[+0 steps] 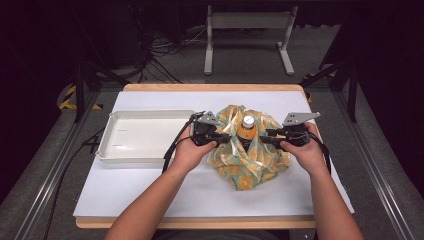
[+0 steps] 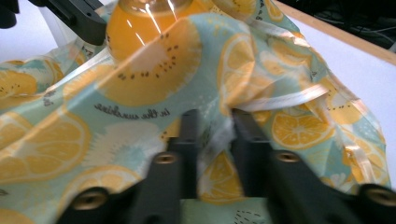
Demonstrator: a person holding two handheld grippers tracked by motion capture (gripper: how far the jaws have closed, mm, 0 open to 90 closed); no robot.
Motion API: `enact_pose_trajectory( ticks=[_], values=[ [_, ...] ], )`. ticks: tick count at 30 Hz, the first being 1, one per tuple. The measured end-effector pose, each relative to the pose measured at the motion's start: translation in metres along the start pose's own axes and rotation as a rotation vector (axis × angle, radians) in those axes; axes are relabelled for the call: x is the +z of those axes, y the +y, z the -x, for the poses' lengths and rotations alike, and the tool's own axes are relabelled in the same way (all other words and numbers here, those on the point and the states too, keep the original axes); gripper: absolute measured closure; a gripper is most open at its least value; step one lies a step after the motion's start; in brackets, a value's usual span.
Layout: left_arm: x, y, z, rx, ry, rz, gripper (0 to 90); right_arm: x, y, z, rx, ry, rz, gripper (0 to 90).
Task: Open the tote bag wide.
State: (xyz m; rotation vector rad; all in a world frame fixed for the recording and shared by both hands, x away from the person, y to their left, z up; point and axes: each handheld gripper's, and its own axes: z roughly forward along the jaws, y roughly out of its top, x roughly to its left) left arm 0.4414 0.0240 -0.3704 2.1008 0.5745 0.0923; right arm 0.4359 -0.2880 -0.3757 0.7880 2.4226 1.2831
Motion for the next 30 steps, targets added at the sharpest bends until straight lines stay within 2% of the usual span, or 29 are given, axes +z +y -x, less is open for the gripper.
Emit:
enact_pose_trajectory(
  ticks=[1, 3, 14, 16, 20, 25, 30],
  values=[
    [-0.001, 0.0, 0.0, 0.002, 0.002, -0.002, 88.7, -0.002, 0.0, 0.0, 0.0, -0.002, 0.007, 85.8],
    [-0.002, 0.0, 0.0, 0.001, 0.006, 0.003, 88.7, -0.006, 0.001, -0.001, -0.006, -0.014, 0.017, 90.0],
    [-0.017, 0.001, -0.009, -0.006, 0.047, 0.032, 88.7, -0.031, 0.006, -0.002, -0.009, -0.054, 0.054, 90.0],
    [-0.02, 0.0, -0.012, -0.013, 0.059, 0.037, 88.8, -0.037, 0.004, 0.002, 0.0, -0.065, 0.053, 90.0],
    [-0.024, -0.003, -0.02, -0.022, 0.105, 0.029, 88.8, -0.04, 0.0, 0.008, 0.011, -0.082, 0.042, 90.0],
    [-0.028, -0.008, -0.032, -0.051, 0.146, 0.017, 88.9, -0.042, -0.008, 0.019, 0.043, -0.101, 0.025, 90.0],
    [-0.033, -0.011, -0.039, -0.062, 0.178, 0.016, 88.9, -0.045, -0.014, 0.025, 0.057, -0.119, 0.016, 90.0]
  ],
)
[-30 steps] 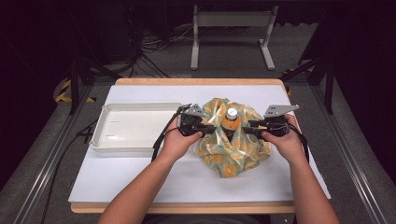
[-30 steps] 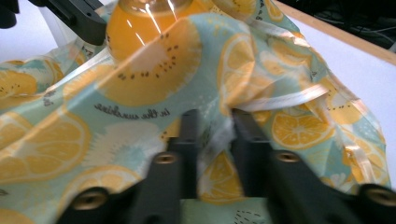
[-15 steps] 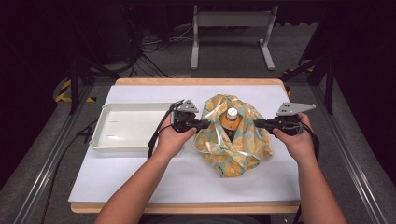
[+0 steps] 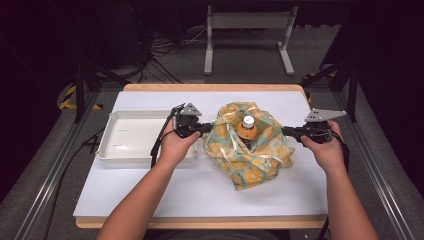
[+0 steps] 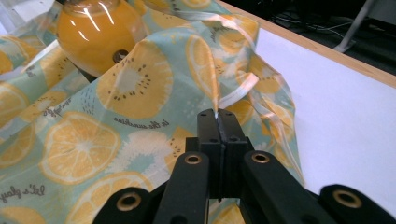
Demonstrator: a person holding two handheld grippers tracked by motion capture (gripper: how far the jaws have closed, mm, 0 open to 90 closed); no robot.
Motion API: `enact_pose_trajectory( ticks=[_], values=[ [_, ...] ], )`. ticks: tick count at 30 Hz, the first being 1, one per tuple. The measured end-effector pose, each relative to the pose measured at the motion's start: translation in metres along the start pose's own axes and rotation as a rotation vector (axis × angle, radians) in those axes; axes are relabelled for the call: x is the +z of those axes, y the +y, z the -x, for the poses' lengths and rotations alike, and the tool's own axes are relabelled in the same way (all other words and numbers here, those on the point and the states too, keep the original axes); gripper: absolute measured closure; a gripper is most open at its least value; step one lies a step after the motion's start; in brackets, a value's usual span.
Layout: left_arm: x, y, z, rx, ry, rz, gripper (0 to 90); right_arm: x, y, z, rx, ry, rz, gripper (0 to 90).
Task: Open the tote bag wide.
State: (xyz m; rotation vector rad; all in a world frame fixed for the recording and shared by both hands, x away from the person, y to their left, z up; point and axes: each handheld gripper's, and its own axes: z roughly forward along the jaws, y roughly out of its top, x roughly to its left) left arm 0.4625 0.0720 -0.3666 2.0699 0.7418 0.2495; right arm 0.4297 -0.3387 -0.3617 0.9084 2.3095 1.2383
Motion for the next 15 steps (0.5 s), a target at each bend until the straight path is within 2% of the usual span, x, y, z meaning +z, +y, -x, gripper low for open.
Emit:
enact_pose_trajectory(
  ticks=[2, 8, 15],
  values=[
    [-0.001, -0.002, -0.003, -0.023, 0.012, 0.001, 88.9, -0.003, -0.003, 0.004, 0.008, -0.014, -0.004, 90.0],
    [0.0, -0.007, -0.009, -0.049, 0.03, -0.026, 88.8, -0.008, -0.011, 0.011, 0.028, -0.033, -0.017, 90.0],
    [0.011, -0.017, -0.01, -0.065, 0.014, -0.072, 88.6, -0.003, -0.023, 0.016, 0.051, -0.036, -0.052, 90.0]
  ],
)
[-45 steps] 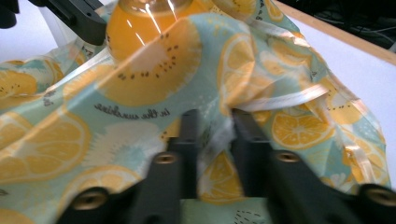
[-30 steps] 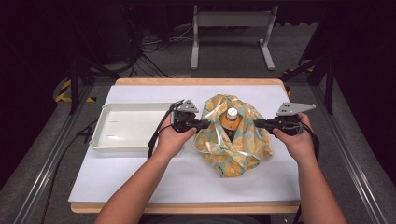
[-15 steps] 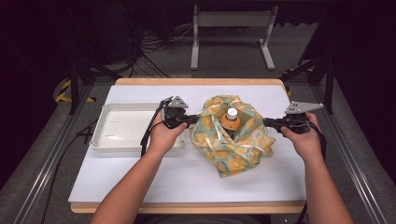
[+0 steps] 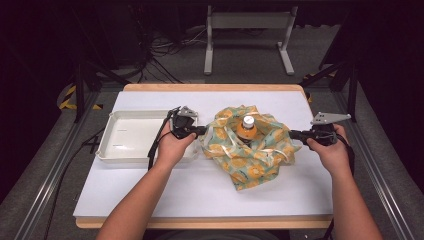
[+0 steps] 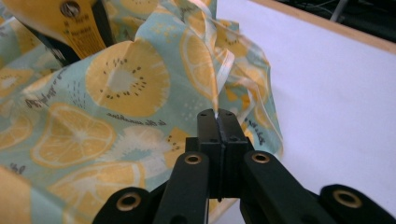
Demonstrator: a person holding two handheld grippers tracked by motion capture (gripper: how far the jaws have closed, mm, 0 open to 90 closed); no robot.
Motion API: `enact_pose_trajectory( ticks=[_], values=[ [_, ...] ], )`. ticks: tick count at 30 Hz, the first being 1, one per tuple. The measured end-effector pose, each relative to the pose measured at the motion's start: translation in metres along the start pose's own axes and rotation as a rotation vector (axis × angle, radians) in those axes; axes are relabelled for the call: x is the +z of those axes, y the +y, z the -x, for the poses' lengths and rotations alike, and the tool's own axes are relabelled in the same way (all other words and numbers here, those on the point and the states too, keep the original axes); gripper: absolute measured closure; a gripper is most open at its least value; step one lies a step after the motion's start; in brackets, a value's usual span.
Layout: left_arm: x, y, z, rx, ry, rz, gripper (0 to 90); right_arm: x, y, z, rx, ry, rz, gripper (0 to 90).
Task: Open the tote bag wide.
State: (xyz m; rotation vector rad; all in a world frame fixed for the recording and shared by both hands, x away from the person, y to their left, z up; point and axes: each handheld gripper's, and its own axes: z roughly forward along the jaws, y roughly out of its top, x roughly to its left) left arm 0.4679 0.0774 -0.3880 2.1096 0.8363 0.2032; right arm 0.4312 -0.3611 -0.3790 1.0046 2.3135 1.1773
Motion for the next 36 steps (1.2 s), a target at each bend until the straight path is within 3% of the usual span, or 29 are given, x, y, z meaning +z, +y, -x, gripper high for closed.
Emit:
enact_pose_trajectory(
  ticks=[6, 12, 24, 29, 36],
  values=[
    [0.006, -0.006, 0.005, 0.003, -0.02, -0.035, 88.4, 0.004, -0.016, 0.004, 0.028, 0.0, -0.038, 90.0],
    [0.014, -0.011, 0.008, 0.024, -0.004, -0.088, 88.3, 0.005, -0.032, 0.009, 0.057, 0.0, -0.072, 90.0],
    [0.021, -0.017, 0.009, 0.019, -0.016, -0.118, 88.2, -0.003, -0.051, 0.017, 0.091, -0.017, -0.085, 89.5],
    [0.021, -0.019, 0.01, 0.025, -0.022, -0.123, 88.0, -0.009, -0.049, 0.014, 0.107, -0.003, -0.057, 81.7],
    [0.02, -0.018, 0.015, 0.037, -0.038, -0.119, 87.9, -0.032, -0.031, 0.001, 0.085, 0.0, 0.054, 70.1]
  ],
)
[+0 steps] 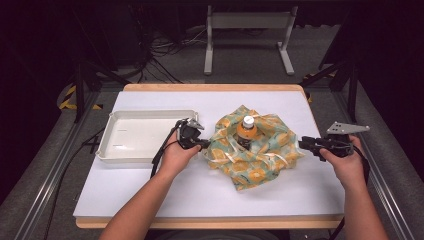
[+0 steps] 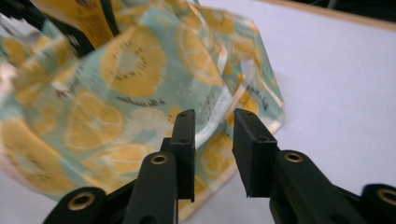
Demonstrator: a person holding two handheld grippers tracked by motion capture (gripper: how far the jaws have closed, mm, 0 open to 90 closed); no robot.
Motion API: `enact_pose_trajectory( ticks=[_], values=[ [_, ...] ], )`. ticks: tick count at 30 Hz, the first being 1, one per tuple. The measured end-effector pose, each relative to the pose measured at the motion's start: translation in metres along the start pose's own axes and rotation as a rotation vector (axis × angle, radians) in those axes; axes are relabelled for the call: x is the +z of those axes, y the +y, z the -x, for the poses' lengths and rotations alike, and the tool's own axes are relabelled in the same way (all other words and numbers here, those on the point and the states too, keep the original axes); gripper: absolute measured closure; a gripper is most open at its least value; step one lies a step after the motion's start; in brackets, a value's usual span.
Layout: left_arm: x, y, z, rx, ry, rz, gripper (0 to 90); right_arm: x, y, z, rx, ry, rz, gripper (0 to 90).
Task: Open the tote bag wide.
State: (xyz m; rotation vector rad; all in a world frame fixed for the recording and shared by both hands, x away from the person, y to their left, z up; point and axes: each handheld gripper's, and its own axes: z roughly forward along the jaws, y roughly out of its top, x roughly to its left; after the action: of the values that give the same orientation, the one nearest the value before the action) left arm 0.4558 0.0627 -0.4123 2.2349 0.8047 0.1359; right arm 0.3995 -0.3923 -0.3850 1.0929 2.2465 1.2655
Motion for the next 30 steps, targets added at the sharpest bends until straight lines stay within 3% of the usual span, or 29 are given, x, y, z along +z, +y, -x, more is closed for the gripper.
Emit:
enact_pose_trajectory(
  ticks=[5, 9, 13, 18, 23, 30],
  values=[
    [-0.001, 0.0, 0.003, 0.006, -0.005, 0.002, 87.8, -0.012, 0.013, -0.014, -0.031, -0.005, 0.062, 69.8],
    [-0.001, 0.0, 0.006, 0.011, -0.014, 0.006, 87.8, -0.015, 0.029, -0.039, -0.083, 0.027, 0.121, 68.4],
    [-0.001, 0.001, 0.007, 0.013, -0.016, 0.008, 87.8, -0.003, 0.041, -0.066, -0.128, 0.079, 0.128, 65.2],
    [-0.001, 0.0, 0.008, 0.012, -0.023, 0.009, 87.8, 0.019, 0.048, -0.088, -0.161, 0.12, 0.132, 61.9],
    [-0.001, 0.0, 0.008, 0.012, -0.024, 0.011, 87.7, 0.041, 0.05, -0.098, -0.164, 0.145, 0.123, 60.0],
    [-0.001, -0.001, 0.008, 0.009, -0.031, 0.01, 87.7, 0.066, 0.042, -0.098, -0.147, 0.125, 0.089, 52.5]
  ],
)
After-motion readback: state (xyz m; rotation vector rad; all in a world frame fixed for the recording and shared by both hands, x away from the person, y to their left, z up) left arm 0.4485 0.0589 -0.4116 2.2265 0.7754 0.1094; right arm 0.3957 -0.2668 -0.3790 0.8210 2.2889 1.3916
